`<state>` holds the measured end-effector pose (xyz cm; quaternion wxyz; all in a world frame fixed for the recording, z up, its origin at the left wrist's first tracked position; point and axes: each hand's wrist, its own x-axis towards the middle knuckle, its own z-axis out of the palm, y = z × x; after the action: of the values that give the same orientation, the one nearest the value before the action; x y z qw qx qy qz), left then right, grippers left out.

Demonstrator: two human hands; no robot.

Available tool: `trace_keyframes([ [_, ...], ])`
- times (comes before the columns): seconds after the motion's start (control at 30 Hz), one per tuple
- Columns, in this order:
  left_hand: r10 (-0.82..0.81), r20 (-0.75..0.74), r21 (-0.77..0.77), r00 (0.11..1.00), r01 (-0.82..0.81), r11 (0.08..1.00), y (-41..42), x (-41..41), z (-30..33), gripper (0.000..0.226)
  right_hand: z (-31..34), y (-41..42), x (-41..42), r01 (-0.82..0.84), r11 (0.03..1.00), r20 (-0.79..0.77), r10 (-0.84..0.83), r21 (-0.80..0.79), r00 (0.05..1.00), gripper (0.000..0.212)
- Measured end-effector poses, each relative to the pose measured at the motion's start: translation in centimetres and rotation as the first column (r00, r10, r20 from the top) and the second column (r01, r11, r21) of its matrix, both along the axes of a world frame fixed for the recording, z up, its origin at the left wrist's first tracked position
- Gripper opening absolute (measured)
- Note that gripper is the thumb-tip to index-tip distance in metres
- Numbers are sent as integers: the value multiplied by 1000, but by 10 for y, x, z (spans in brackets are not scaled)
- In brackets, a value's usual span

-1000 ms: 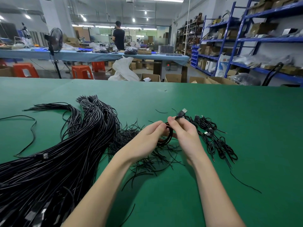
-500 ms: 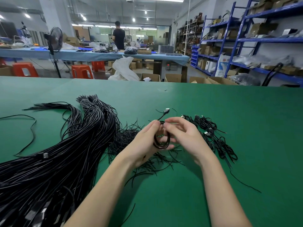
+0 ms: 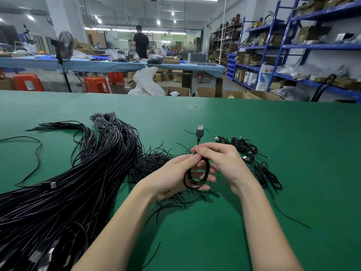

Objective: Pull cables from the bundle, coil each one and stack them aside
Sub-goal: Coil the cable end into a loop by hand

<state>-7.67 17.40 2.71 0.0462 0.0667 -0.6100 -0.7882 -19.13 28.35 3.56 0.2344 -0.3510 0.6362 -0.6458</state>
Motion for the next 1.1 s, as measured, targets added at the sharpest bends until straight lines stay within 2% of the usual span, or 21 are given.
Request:
trace_keyframes([
  [0.17, -28, -12, 42, 1000, 28, 999, 0, 0, 2, 33, 1, 3, 0, -37, 997, 7, 37, 65, 999, 17],
  [0.27, 83, -37, 133, 996, -77, 988, 2, -6, -1, 36, 2, -2, -3, 66, 997, 75, -68, 30, 995, 21],
  [0.33, 183, -56, 156, 982, -172, 973, 0, -10, -5, 31, 2, -2, -5, 74, 995, 82, -80, 67, 993, 26],
  [0.4, 247, -75, 104, 966, -239, 965, -3, -13, -9, 31, 1, 0, -4, -1, 992, 56, -7, 130, 998, 37],
  [0.47, 257, -95, -33, 962, -262, 965, -3, -13, -10, 33, 3, -3, 3, -48, 990, 21, 45, 131, 999, 29],
  [0.53, 214, -108, -179, 971, -230, 957, -1, -13, -11, 35, 4, -9, 10, -25, 995, 9, 24, 93, 1000, 23],
  [0.6, 172, -101, -199, 980, -189, 962, 0, -13, -12, 35, 3, -14, 14, 22, 999, 48, -25, 50, 999, 20],
  [0.77, 83, -86, -61, 993, -89, 994, 3, -13, -12, 31, -1, -13, 12, 82, 996, 101, -84, 29, 991, 17],
  [0.9, -7, -69, 63, 998, 12, 998, 0, -11, -12, 27, -1, -12, 9, 105, 988, 79, -114, 113, 990, 21],
  [0.97, 22, -38, -47, 999, -24, 999, -3, -11, -13, 31, -1, -10, 7, 122, 979, 23, -127, 161, 992, 26],
  [1.0, 71, -28, -202, 997, -75, 976, -5, -11, -14, 32, 0, -10, 6, 147, 971, -32, -143, 189, 989, 28],
  [1.03, 128, -28, -395, 991, -129, 910, -7, -11, -15, 31, 1, -9, 6, 176, 960, -93, -159, 217, 983, 28],
  [1.1, 208, -59, -700, 976, -189, 689, -10, -12, -18, 31, 3, -8, 6, 215, 942, -152, -180, 257, 972, 26],
])
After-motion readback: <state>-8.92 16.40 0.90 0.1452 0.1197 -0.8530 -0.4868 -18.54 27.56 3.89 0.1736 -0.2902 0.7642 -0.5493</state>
